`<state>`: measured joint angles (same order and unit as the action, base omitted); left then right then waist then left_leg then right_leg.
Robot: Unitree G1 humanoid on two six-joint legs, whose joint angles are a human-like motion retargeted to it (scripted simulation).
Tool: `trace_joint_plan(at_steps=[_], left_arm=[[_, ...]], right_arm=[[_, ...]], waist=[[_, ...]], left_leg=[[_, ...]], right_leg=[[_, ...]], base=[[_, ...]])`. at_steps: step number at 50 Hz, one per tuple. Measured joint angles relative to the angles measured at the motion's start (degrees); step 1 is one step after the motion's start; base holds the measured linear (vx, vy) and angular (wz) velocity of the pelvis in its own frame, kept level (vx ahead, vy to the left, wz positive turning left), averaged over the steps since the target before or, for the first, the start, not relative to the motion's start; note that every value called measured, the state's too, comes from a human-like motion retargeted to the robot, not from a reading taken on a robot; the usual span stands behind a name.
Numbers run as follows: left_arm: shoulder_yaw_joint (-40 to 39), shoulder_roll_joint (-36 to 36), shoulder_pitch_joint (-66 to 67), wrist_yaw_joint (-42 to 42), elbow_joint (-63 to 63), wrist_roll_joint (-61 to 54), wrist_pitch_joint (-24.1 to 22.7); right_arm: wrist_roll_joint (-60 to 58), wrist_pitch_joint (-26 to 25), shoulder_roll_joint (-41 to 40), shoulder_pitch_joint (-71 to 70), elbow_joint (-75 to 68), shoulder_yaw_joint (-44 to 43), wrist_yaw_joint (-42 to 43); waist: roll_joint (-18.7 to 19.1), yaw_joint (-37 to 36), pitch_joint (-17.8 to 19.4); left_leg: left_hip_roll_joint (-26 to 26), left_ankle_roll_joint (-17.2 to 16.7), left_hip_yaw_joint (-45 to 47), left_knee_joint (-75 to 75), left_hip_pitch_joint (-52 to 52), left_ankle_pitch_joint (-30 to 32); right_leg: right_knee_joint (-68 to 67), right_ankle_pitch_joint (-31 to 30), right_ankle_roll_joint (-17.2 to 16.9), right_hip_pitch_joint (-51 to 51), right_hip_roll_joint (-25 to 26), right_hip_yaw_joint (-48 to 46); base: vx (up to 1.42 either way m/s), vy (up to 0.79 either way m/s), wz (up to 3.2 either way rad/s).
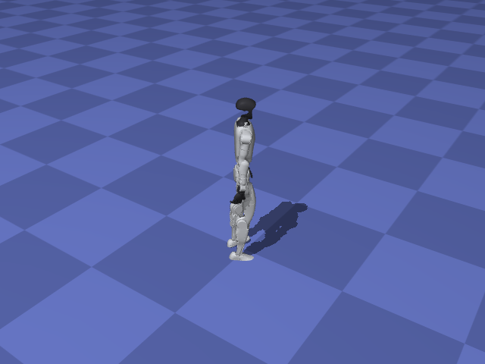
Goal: In place motions
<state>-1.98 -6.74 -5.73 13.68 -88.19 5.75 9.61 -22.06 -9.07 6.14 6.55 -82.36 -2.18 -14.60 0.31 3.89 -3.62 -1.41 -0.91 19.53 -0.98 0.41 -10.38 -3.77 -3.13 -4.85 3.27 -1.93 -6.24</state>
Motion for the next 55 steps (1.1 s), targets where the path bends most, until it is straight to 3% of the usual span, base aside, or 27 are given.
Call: trace_joint_plan(at_steps=[22, 32, 40, 47, 55], left_arm=[[-1.97, 0.1, 1.7, 1.75, 0.01, 0.53, 0.33], [-3.39, -0.3, 2.91, 1.48, 0.46, 1.31, 0.33], [-4.27, -0.59, 3.57, 1.04, 0.59, 1.47, 0.05], [-6.13, -1.57, 4.33, -0.26, -0.26, 0.97, 0.28], [-8.88, -3.02, 5.06, -1.94, -1.26, 0.2, 0.36]], right_arm=[[0.1, -0.5, 0.73, -0.81, -0.72, -0.94, -1.05], [0.56, -0.52, 1.61, -0.41, -2.41, -1.22, -0.68], [-0.68, -1.03, 2.73, 0.99, -4.64, -1.97, -0.44], [-1.16, -1.17, 3.67, 1.57, -3.46, -2.91, 0.56], [0.22, -1.08, 4.31, 0.08, -0.82, -3.3, 1.54]], waist=[[0.34, 0.86, 0.31], [0.33, -3.15, 0.79], [-0.01, -10.88, 0.69], [-0.21, -16.66, 0.97], [0.09, -23.67, 3.19]], left_leg=[[1.23, -0.98, -0.3, 0.18, 0.28, 0.11], [-0.18, -0.7, -11.5, 2.3, -3.27, 2.38], [-3.72, -2.17, -24.94, 2.87, -6.74, 6.53], [-7.04, -5.15, -34.39, 2.01, -8.83, 10.67], [-8.59, -12.58, -38.59, 0.98, -9.75, 14.64]], right_leg=[[0.21, -1.11, 0.6, -0.94, 0.7, -1.19], [0.13, 2.18, 1.6, -5.16, -0.59, -9.94], [0.28, 5.65, 1.64, -8.99, -1.66, -19.28], [-0.12, 9.4, 0.85, -11.85, -1.78, -28.87], [-2.89, 14.58, 0.17, -14.87, -0.85, -39.81]], base=[[-0.04, 0.0, 0.01], [0.18, 0.09, 1.01], [0.31, 0.24, 1.56], [0.19, 0.37, 1.91], [-0.01, 0.26, 1.72]])
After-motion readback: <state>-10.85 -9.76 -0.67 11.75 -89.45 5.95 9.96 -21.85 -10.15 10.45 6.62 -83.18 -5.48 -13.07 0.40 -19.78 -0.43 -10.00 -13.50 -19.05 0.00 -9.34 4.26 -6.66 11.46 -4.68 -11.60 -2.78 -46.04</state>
